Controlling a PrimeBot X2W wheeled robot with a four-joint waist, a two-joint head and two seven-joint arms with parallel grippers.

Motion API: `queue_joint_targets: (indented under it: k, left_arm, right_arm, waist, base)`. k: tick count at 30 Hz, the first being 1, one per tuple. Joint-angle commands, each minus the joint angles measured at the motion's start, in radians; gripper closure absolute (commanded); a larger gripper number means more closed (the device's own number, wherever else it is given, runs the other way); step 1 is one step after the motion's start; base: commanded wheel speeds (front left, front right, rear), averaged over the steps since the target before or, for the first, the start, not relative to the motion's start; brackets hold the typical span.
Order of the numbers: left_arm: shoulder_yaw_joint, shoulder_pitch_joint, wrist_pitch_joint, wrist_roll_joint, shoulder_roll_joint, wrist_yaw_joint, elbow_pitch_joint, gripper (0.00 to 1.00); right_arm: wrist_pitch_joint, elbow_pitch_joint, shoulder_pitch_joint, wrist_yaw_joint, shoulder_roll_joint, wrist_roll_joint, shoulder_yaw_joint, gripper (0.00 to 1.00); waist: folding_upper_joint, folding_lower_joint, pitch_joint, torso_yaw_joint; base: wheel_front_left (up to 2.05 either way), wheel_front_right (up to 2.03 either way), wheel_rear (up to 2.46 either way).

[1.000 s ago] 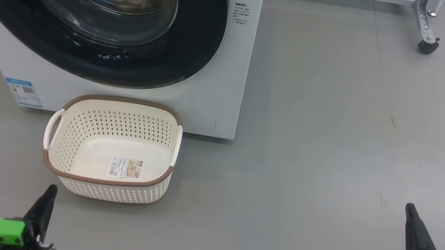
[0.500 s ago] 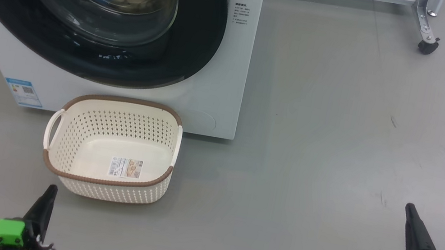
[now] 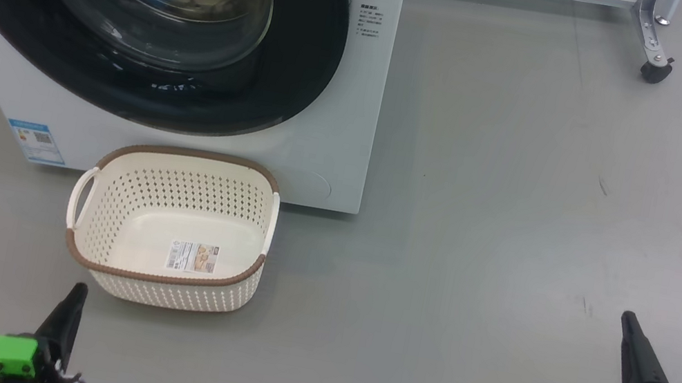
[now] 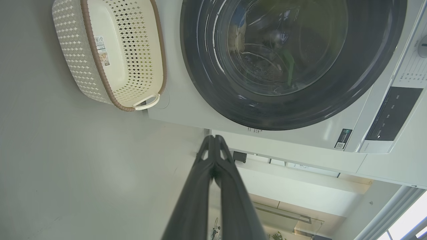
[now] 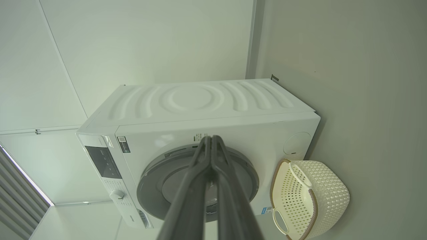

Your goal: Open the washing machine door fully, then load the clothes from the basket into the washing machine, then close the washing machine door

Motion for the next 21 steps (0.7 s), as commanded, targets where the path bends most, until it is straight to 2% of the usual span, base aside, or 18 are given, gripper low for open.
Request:
queue_joint_targets:
  k: [1, 21]
  left_arm:
    - [0.038, -0.049, 0.004, -0.005, 0.008, -0.001, -0.036, 1.00]
    - [0.040, -0.049, 0.005, -0.004, 0.007, -0.001, -0.036, 1.00]
  right_arm:
    - [0.005, -0.038, -0.059, -0.003, -0.018, 0.007, 0.021, 1.00]
    - [0.005, -0.038, -0.059, -0.003, -0.018, 0.007, 0.021, 1.00]
  waist:
    - [0.0000, 0.0000, 0.000, 0.000]
    - [0.0000, 0.0000, 0.000, 0.000]
  base:
    - [0.00, 0.00, 0.00]
    - [0.00, 0.00, 0.00]
